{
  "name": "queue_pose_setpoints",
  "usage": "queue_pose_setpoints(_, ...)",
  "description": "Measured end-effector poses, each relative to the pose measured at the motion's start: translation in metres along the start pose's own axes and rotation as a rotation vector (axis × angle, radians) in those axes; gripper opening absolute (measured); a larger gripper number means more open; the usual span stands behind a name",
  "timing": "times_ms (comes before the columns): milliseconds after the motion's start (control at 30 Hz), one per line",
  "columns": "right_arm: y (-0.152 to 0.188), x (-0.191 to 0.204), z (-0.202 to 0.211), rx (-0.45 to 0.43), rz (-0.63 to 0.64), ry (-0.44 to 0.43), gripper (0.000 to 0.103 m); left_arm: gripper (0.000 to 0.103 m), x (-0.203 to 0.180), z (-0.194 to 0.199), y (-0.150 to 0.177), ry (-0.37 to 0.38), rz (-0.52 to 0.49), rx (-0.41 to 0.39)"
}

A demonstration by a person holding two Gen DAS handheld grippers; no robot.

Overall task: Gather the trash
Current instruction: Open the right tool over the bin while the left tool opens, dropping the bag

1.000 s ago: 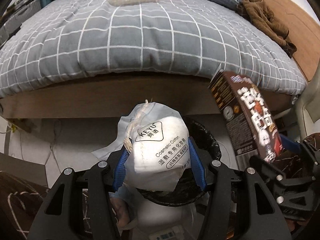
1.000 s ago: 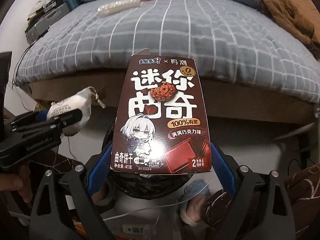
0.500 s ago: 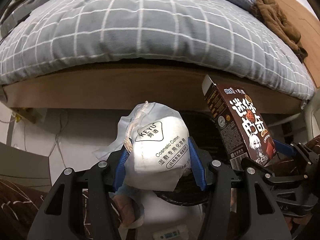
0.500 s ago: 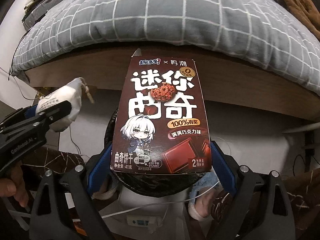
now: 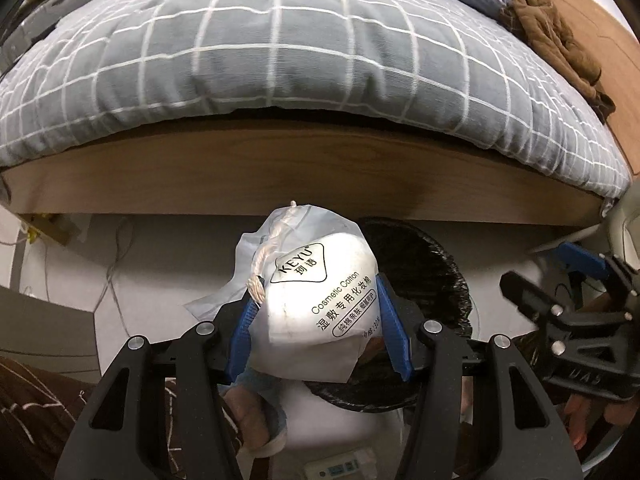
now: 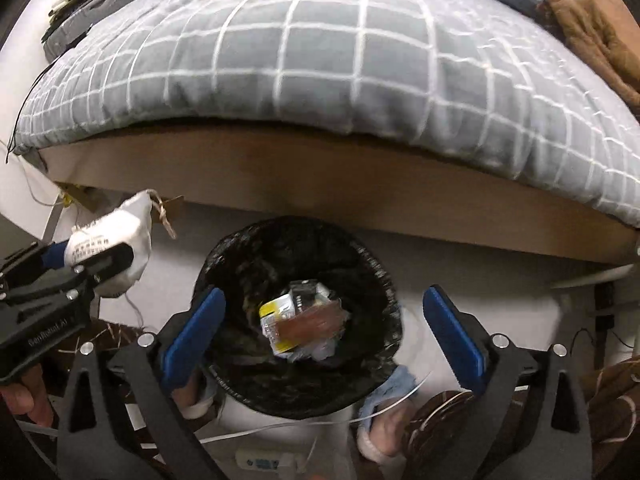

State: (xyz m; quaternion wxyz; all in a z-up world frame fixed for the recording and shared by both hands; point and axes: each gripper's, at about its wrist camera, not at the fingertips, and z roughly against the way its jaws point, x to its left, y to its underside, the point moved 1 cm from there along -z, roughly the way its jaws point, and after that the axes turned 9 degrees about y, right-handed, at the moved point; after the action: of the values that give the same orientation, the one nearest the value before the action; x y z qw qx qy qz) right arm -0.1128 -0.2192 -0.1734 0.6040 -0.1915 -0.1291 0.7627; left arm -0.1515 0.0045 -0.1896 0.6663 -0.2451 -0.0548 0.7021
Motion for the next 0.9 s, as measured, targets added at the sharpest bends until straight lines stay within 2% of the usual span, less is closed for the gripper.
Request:
queue_pose_setpoints(500, 0.017, -0.084, 0.003, 0.005, -0.152, 0.087, 0.095, 0.054, -0.078, -0.032, -0.015, 0.085, -0.118, 0.051)
queue_pose_setpoints(733, 0.019, -0.106, 0.001, 0.010, -0.206, 0.090, 0.095, 0.055, -0.101, -0.042, -0.014, 0.081, -0.150, 0.063)
queue_pose_setpoints(833, 0.019, -0.108, 0.000, 0.019, -0.219, 0.083, 0.095, 0.058, -0.105, -0.044, -0.011, 0.049, -0.168, 0.052)
queue_pose_setpoints(900, 0.019, -0.107, 0.000, 0.018, -0.219, 0.078, 0.095, 0.065, -0.109, -0.046, -0.005, 0.036, -0.174, 0.047)
